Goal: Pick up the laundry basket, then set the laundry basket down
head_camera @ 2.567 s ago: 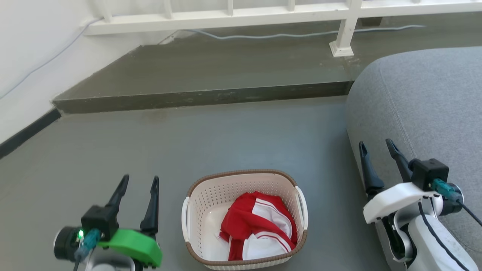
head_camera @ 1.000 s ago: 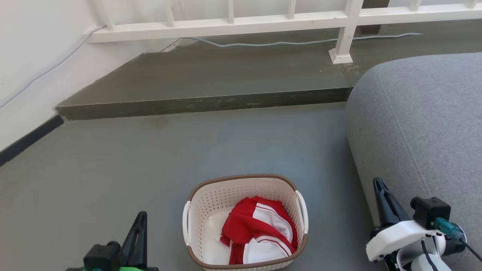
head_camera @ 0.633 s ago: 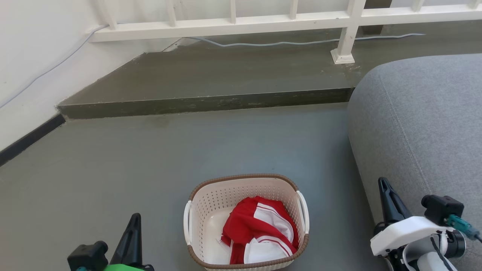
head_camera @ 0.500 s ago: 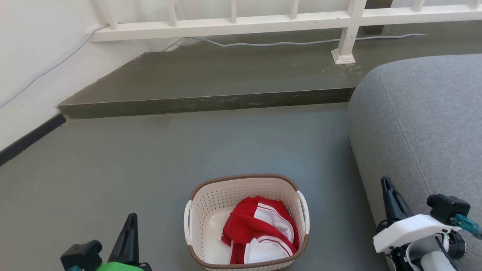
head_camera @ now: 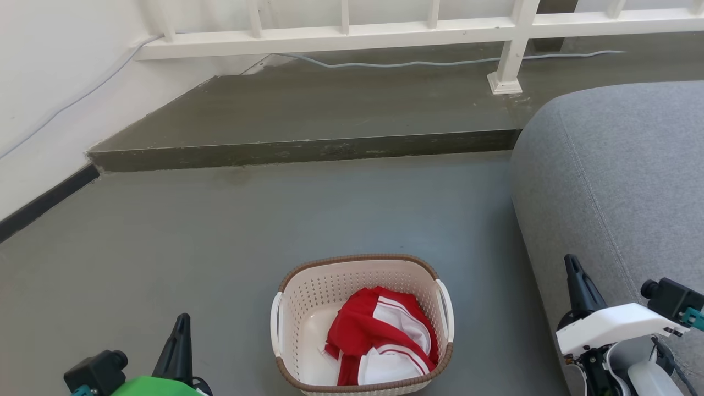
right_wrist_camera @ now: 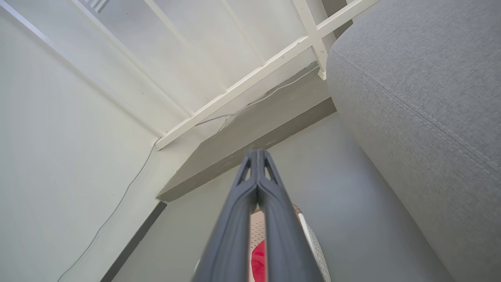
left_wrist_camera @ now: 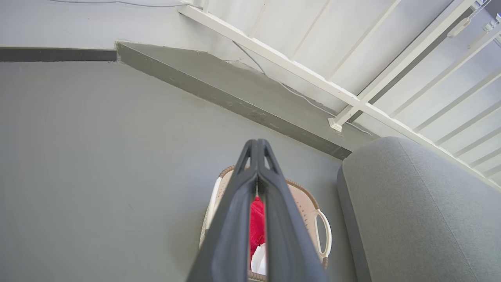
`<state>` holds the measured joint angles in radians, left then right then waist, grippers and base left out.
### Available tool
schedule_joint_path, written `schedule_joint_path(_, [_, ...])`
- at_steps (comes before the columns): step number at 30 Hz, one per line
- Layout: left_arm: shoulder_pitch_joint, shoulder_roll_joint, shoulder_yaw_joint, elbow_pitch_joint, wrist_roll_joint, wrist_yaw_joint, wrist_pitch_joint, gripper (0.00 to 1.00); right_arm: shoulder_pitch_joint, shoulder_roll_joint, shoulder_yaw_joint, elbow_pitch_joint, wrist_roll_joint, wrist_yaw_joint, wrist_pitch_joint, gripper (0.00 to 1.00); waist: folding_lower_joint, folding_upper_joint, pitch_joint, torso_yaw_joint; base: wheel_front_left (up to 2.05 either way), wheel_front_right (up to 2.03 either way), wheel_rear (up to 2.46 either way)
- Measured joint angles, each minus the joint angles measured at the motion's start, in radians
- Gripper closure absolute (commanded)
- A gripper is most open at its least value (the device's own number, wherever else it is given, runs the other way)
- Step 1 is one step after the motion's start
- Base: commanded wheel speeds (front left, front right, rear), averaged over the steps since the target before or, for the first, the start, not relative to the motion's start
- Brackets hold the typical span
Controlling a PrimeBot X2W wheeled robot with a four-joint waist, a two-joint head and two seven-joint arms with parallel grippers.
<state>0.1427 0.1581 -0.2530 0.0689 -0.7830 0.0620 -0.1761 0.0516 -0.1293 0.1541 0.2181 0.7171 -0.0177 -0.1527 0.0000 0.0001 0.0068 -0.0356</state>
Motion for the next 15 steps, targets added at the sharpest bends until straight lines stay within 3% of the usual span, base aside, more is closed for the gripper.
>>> schedule_joint_path(15, [-0.038,-0.009,0.054,0.032,-0.197,-0.029,0.047,1.00,-0.023,0.006,-0.054,0.006,0.201,0.027,0.049,1.00,0.0000,0.0000,-0.001,0.008,0.00,0.00,0.00])
